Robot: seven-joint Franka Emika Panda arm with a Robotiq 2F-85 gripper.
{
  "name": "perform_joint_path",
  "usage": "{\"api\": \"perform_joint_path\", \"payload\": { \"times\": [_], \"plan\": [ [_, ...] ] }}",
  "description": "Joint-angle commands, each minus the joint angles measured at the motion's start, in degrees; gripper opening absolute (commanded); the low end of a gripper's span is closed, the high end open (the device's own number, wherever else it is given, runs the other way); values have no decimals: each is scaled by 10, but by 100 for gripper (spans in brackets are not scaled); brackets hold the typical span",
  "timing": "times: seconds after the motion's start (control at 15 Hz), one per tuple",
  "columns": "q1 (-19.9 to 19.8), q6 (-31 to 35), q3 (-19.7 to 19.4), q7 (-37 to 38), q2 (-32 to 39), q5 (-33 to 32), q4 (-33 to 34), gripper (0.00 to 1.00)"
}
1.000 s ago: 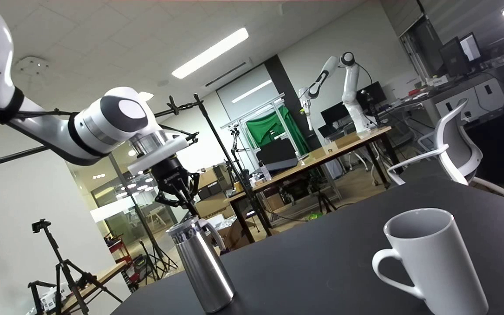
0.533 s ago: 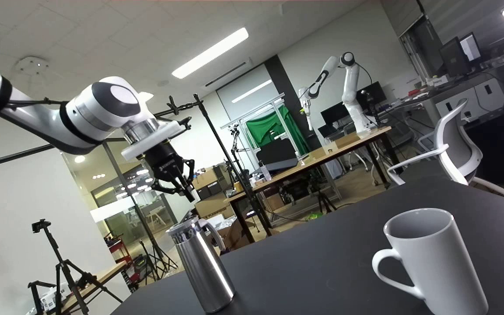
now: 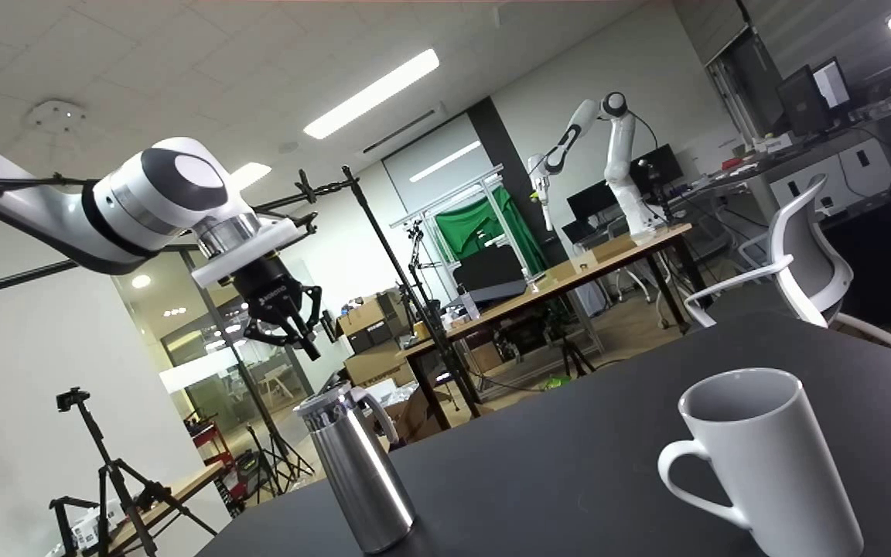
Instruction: Open and close the lid on the top of the flask
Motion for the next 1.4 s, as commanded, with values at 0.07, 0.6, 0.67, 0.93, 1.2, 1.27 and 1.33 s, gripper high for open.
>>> {"api": "perform_joint_path", "payload": {
  "times": [0.07, 0.6, 0.67, 0.93, 1.2, 1.27, 1.33],
  "plan": [
    [1, 19, -1, 12, 18, -2, 7, 0],
    [-5, 50, -4, 11, 43, -12, -4, 0],
    [-6, 52, -5, 11, 45, -14, -7, 0],
    [-9, 55, -8, 12, 54, -20, -16, 0],
    [-11, 61, -8, 6, 55, -14, -23, 0],
    [-11, 62, -7, 3, 54, -10, -23, 0],
    [-12, 61, -6, 0, 51, -5, -23, 0]
  ]
}}
